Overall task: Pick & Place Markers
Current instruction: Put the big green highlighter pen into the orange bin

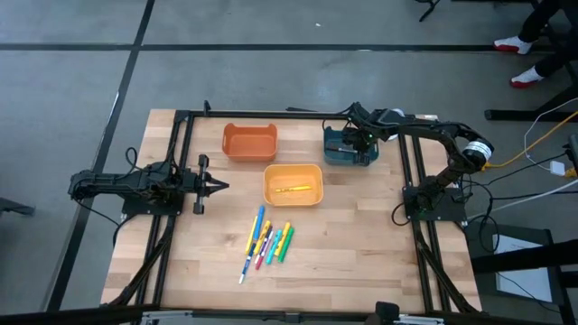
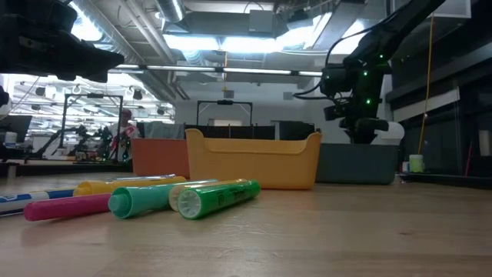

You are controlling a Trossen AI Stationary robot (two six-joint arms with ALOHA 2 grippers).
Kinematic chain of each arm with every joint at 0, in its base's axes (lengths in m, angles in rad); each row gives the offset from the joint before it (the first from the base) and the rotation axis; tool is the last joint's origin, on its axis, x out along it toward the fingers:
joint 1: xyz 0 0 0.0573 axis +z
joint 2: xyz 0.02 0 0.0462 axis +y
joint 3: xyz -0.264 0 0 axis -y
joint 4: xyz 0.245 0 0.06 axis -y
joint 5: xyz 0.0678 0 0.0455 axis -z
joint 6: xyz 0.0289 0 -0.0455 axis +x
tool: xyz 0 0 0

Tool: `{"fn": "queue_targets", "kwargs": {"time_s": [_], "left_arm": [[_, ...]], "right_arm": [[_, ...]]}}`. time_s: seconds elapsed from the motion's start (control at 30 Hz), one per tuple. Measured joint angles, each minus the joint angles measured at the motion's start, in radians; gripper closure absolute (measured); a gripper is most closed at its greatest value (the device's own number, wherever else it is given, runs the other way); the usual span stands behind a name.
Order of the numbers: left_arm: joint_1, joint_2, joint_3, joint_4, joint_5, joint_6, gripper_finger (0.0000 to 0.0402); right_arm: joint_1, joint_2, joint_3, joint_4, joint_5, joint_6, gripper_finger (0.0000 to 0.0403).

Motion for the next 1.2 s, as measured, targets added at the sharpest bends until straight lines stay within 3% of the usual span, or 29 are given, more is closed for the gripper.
{"fn": "queue_targets", "kwargs": {"time_s": [0.63, 1.2], "left_arm": [[0.000, 0.000, 0.000, 0.000, 0.000, 0.000, 0.0390], [0.000, 0.000, 0.000, 0.000, 0.000, 0.000, 0.0389]], "right_arm": [[0.032, -0.171, 0.174, -0.110, 0.061, 0.031, 0.0401], [0.222, -0.212, 0.452, -0.206, 0.086, 0.108, 0.0402]]}}
